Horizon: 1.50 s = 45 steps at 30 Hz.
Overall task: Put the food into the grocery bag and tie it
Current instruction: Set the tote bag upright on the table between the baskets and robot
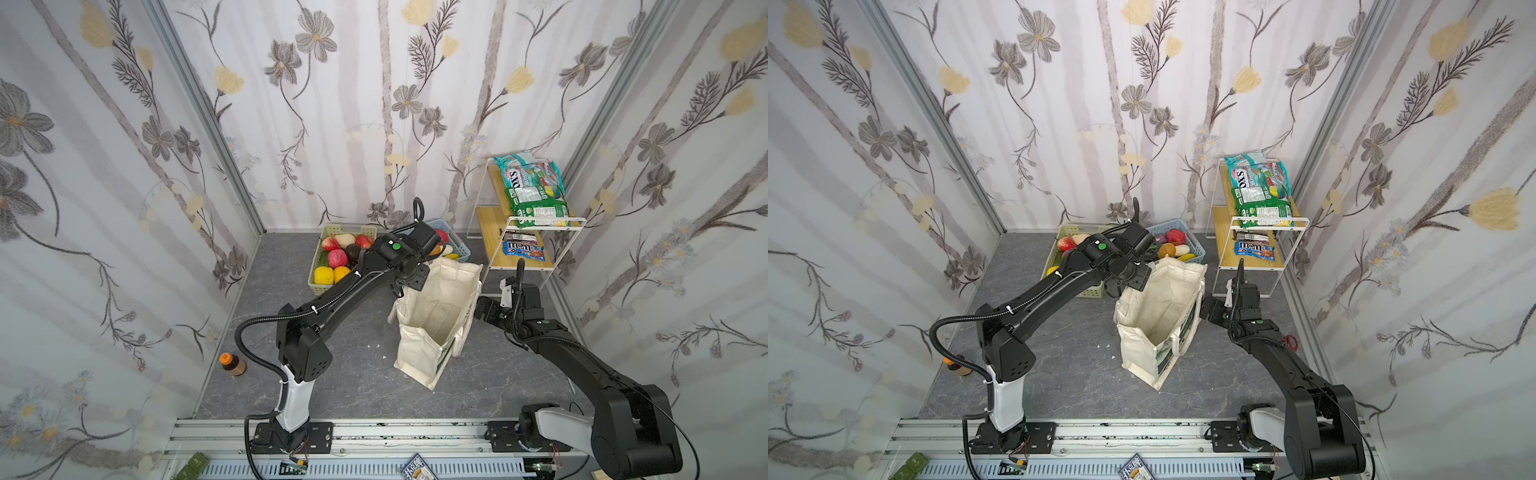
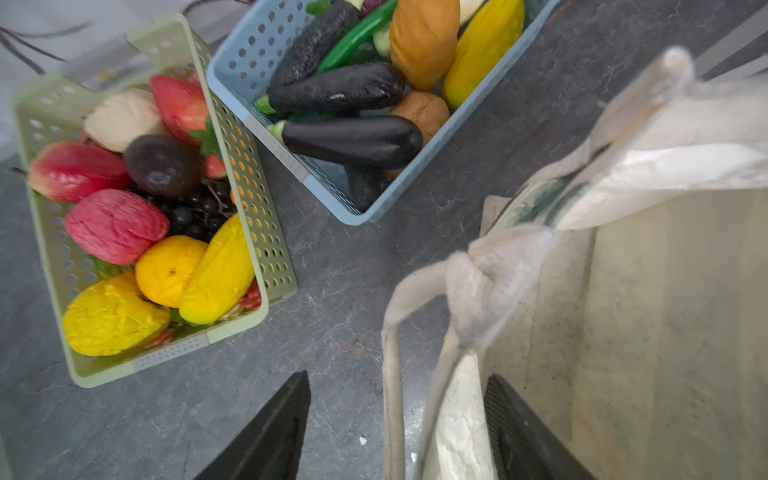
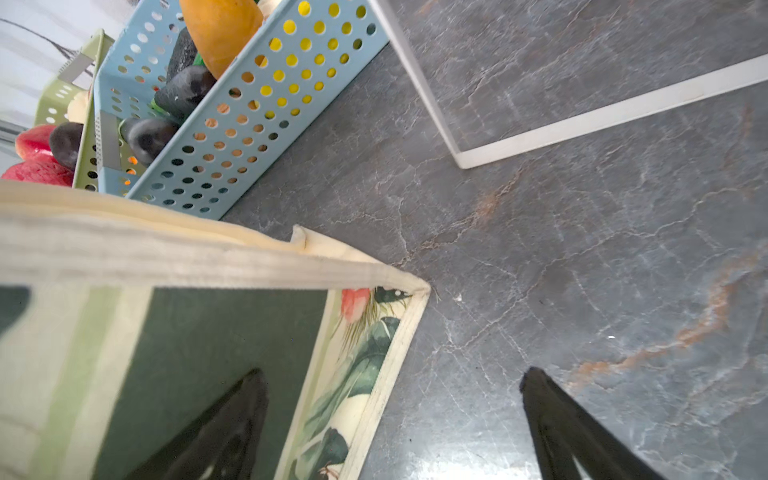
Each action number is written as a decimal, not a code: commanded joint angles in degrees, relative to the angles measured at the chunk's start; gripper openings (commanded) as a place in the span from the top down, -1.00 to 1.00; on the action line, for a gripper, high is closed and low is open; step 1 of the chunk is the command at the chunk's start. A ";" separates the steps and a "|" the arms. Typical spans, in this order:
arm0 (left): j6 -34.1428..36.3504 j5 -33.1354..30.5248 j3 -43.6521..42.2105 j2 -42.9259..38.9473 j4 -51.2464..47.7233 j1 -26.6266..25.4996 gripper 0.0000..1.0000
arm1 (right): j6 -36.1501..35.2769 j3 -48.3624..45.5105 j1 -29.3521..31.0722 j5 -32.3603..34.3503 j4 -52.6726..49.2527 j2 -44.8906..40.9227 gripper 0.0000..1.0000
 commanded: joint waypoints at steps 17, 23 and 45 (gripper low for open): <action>-9.83 6.82 -11.59 -6.07 13.27 3.74 0.99 | -0.31 4.09 3.64 -6.37 2.70 2.76 -0.90; -10.77 5.09 -13.29 -8.74 12.89 4.96 1.00 | -1.14 6.92 3.64 -4.22 -6.70 -0.71 -0.90; -17.95 10.80 -33.92 -24.15 21.27 7.35 0.24 | -0.06 23.95 4.32 -0.16 -27.62 -7.69 -0.86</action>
